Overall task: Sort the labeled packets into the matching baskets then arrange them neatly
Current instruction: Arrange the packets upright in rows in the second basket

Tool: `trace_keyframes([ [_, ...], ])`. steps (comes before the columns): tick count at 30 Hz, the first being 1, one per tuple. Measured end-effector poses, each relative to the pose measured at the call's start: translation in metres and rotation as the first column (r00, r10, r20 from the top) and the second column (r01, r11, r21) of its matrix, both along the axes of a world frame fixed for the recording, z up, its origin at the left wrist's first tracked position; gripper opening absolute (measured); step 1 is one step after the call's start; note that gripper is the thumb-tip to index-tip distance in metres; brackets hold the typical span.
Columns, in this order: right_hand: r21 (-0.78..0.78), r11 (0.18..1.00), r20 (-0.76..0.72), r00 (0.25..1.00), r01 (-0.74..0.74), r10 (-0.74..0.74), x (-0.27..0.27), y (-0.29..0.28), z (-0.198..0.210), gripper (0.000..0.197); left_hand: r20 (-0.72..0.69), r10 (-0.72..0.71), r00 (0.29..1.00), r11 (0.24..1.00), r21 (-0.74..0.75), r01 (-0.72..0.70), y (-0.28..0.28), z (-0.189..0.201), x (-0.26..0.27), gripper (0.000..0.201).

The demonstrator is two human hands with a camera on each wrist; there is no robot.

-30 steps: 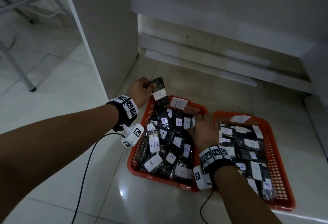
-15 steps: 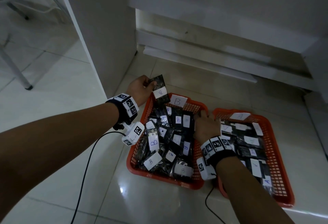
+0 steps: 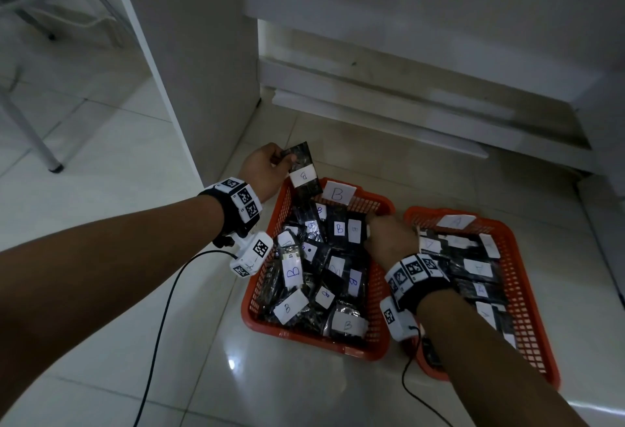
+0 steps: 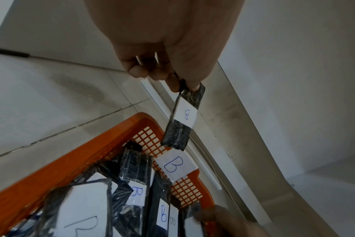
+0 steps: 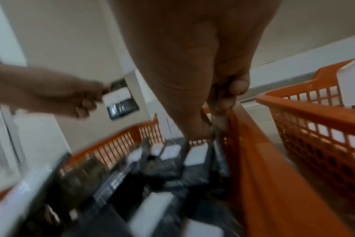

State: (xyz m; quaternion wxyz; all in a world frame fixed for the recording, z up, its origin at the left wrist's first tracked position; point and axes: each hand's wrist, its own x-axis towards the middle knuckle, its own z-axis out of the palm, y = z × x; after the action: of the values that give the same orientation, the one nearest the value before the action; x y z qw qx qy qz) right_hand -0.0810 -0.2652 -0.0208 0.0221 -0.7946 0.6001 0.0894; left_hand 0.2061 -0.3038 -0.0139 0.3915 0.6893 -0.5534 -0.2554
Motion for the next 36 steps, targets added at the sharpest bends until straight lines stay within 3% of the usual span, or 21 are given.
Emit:
trace_keyframes([
  [2,0.013,0.997,0.175,0.981,0.077,-0.078,-0.004,0.001,0.002,0.030,-0.008,-0.001,1.000,1.000,-0.006,0.001,0.000,0.000,0.002,0.025],
  [4,0.065,0.988,0.421,0.894,0.143,-0.157,-0.013,0.004,0.004,0.047,-0.013,0.001,1.000,1.000,-0.011,-0.001,0.000,0.001,0.002,0.025],
  [6,0.244,0.960,0.586,0.767,0.140,-0.261,-0.021,0.012,0.009,0.075,-0.012,0.004,1.000,1.000,-0.013,-0.005,-0.001,0.003,0.000,0.024],
  [7,0.319,0.941,0.593,0.751,0.115,-0.292,-0.022,0.016,0.011,0.083,-0.008,0.006,1.000,1.000,-0.010,-0.006,-0.001,0.006,-0.001,0.023],
  [11,0.430,0.903,0.365,0.911,0.018,-0.193,-0.023,0.026,0.006,0.070,-0.022,-0.012,1.000,1.000,-0.014,0.012,-0.004,0.009,-0.012,0.020],
  [14,0.457,0.889,0.258,0.958,-0.009,-0.123,-0.022,0.031,0.004,0.062,-0.015,-0.032,0.999,0.999,-0.007,0.032,-0.003,0.014,-0.022,0.022],
  [23,0.292,0.955,0.072,0.997,-0.058,0.038,-0.008,0.032,-0.009,0.050,0.000,-0.023,1.000,1.000,-0.016,0.023,0.002,0.016,-0.013,0.021],
  [28,0.245,0.969,0.093,0.996,-0.038,0.015,-0.006,0.027,-0.010,0.023,-0.022,-0.002,1.000,1.000,-0.022,0.002,0.002,0.014,0.003,0.020],
  [32,0.180,0.981,0.021,0.998,-0.067,0.064,-0.003,0.030,-0.010,0.024,-0.033,-0.003,0.999,1.000,-0.020,0.003,0.001,0.014,0.003,0.027],
  [36,0.117,0.988,-0.100,0.988,-0.102,0.113,0.002,0.036,-0.013,0.022,-0.006,-0.009,1.000,1.000,-0.017,0.008,0.004,0.018,-0.003,0.021],
])
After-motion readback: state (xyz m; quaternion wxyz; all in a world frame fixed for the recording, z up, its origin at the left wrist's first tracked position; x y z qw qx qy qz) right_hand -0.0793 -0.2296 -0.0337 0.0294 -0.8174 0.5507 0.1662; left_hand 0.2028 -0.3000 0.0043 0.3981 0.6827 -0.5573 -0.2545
